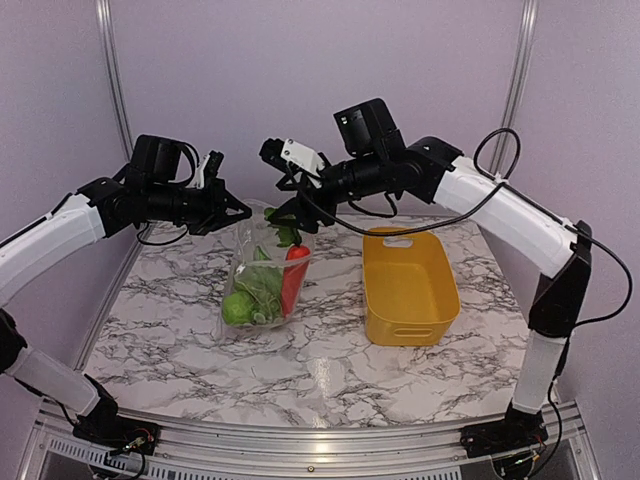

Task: Place the food in the zip-top bag and seal the zipper
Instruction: Adjust the fake vegetable in the zipper food storage bag, then pass from the left arm to the right

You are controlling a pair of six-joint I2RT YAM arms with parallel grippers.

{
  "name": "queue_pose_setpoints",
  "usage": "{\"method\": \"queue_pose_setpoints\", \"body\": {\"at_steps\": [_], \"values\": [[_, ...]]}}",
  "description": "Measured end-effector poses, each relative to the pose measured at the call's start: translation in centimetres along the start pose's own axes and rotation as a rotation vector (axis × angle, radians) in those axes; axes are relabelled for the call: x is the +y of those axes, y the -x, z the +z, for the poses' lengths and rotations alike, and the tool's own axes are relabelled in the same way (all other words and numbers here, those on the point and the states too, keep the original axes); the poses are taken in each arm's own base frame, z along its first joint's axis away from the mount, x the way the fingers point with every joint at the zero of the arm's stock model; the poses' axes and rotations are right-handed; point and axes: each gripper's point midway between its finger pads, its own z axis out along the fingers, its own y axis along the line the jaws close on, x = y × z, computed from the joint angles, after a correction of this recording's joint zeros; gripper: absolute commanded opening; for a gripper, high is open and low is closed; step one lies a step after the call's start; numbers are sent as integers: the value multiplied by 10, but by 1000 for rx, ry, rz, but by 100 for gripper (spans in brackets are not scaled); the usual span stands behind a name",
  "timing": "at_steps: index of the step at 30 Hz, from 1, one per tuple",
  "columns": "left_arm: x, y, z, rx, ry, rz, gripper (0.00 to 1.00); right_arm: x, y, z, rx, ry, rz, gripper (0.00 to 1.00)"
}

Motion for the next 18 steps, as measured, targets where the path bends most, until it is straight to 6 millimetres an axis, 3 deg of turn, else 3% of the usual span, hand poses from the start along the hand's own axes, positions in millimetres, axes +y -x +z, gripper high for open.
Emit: {"method": "queue_pose_setpoints", "body": {"at_steps": [4, 7, 9, 10, 16, 18], "values": [[-1, -1, 0, 6, -5, 5, 0, 6, 33, -51, -83, -34, -92, 64], [-1, -2, 1, 15, -7, 7, 0, 18, 32, -69, -85, -13, -172, 54], [-2, -1, 1, 16, -8, 11, 0, 27, 17, -67, -47, 21, -210, 48], [-2, -1, 1, 17, -7, 13, 0, 33, 0, -60, -6, 49, -227, 48], [-2, -3, 1, 25, -9, 16, 0, 52, -68, -28, 160, 151, -251, 45], [-2, -3, 1, 25, -9, 16, 1, 54, -82, -19, 196, 164, -256, 45]]}}
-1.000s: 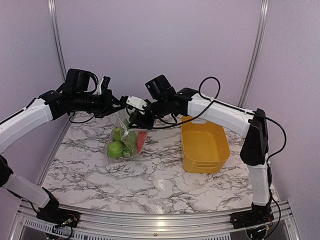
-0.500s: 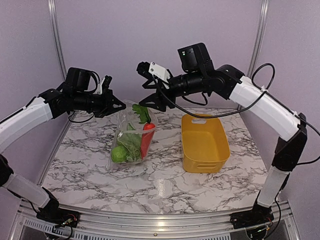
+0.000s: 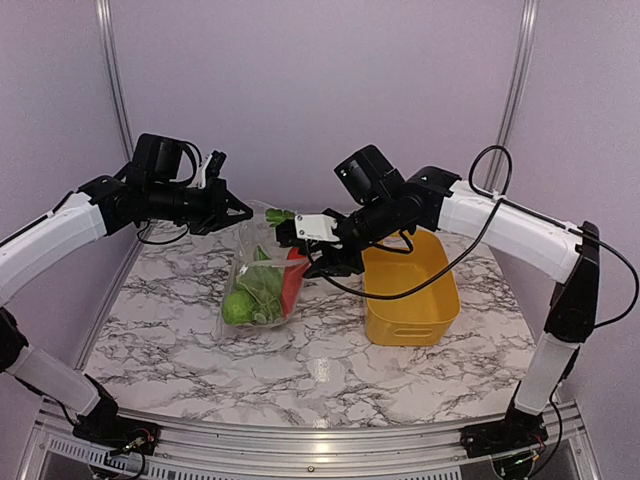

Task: Place the food in the zip-top bag and seal the zipper
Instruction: Pass from the left arm to the right

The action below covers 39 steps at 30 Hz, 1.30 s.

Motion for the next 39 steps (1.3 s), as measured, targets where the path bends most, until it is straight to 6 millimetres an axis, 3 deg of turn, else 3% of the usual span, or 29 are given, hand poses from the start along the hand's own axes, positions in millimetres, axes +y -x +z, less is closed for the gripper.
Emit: {"method": "queue_pose_setpoints", "body": {"at_steps": [3, 7, 8, 10, 14, 18, 21, 23, 26, 29, 35, 39], "values": [[0, -1, 0, 3, 1, 0, 0, 1, -8, 10, 24, 10, -11, 37], [0, -1, 0, 5, 0, 0, 0, -1, -10, 15, 32, 4, -25, 5], [0, -1, 0, 5, 0, 0, 1, -2, -10, 16, 32, 2, -37, 0], [0, -1, 0, 6, 0, 1, 6, -3, -12, 20, 37, 6, -34, 0], [-1, 0, -1, 7, 2, 27, 44, -11, -3, 21, 26, -5, -44, 0], [-3, 10, -8, -34, 27, 96, 65, -28, 22, 1, -26, -64, -58, 0], [-3, 14, -29, -104, 62, 175, 75, -41, 42, -16, -70, -113, -65, 0], [-2, 8, -51, -170, 68, 221, 76, -46, 51, -23, -94, -134, -67, 0], [2, -17, -95, -281, 53, 277, 77, -45, 51, -23, -100, -126, -52, 0], [1, -27, -110, -338, 20, 308, 77, -43, 52, -22, -107, -118, -31, 0], [22, -50, -102, -341, 20, 333, 66, -49, 62, -32, -131, -135, -1, 0], [29, -52, -91, -356, 9, 361, 66, -53, 69, -38, -150, -148, 15, 0]]}}
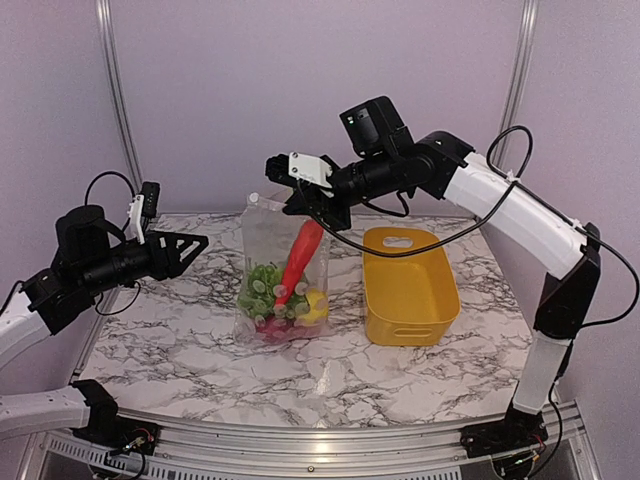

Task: Place the food in the zip-top bag and seal the zipper
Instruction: Pass from the left arm to the right, then pass from the right arm to the left

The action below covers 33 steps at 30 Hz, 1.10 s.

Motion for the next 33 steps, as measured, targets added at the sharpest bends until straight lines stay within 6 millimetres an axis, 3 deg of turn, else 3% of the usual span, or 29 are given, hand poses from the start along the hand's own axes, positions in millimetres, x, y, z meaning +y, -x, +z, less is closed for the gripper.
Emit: {"method": "queue_pose_setpoints", "body": {"at_steps": [5, 11, 20, 22, 29, 33], "values": [[2, 7, 18, -33, -14, 41, 71, 1, 0, 0, 2, 5, 18, 0], [4, 0, 60, 23, -56, 59, 71, 12, 1, 1, -20, 58, 25, 0], [-20, 1, 106, 99, -253, 137, 73, 36, 6, -5, -62, 176, -15, 0], [-27, 3, 111, 110, -301, 148, 67, 39, 5, -9, -63, 184, -25, 0], [-40, -9, 130, 178, -451, 146, 18, 46, -2, -16, -39, 183, -37, 0], [-44, -16, 131, 200, -493, 139, 7, 48, -10, -13, -13, 184, -35, 0]]}}
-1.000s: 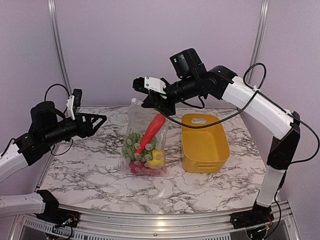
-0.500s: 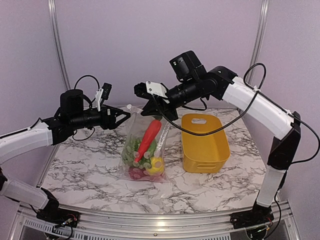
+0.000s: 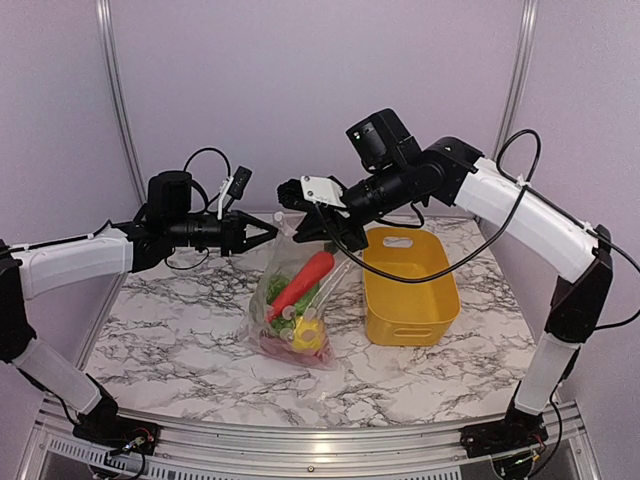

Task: Place the food in the zip-top bag and seal the zipper
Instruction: Pass from the right arm to the left, then adjust the fake vegetable in the zipper food storage bag.

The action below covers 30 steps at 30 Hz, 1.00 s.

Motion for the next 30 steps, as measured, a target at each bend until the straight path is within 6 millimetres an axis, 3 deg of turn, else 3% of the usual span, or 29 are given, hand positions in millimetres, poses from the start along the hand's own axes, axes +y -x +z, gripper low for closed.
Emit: {"method": "queue_pose_setpoints", "body": {"at_steps": [3, 9, 13, 14, 18, 21, 27, 30], "values": [[-2, 2, 0, -11, -9, 7, 0, 1, -4, 2, 11, 0, 4, 0], [0, 3, -4, -28, 17, 14, 0, -3, -8, 3, 30, -18, 5, 0], [-3, 15, -20, -71, 97, 35, 0, -12, -19, 2, 69, -66, 31, 4], [-7, 20, -29, -93, 123, 48, 0, -16, -21, 0, 76, -78, 42, 7], [-29, 44, -68, -214, 208, 121, 0, -45, -34, -23, 69, -165, 101, 44], [-32, 53, -78, -260, 236, 139, 0, -61, -40, -42, 59, -222, 127, 51], [-6, 23, -67, -199, 287, 69, 0, -74, -38, -51, 8, -248, 173, 51], [-3, 18, -67, -191, 298, 63, 0, -93, -53, -59, 3, -292, 222, 47]]}}
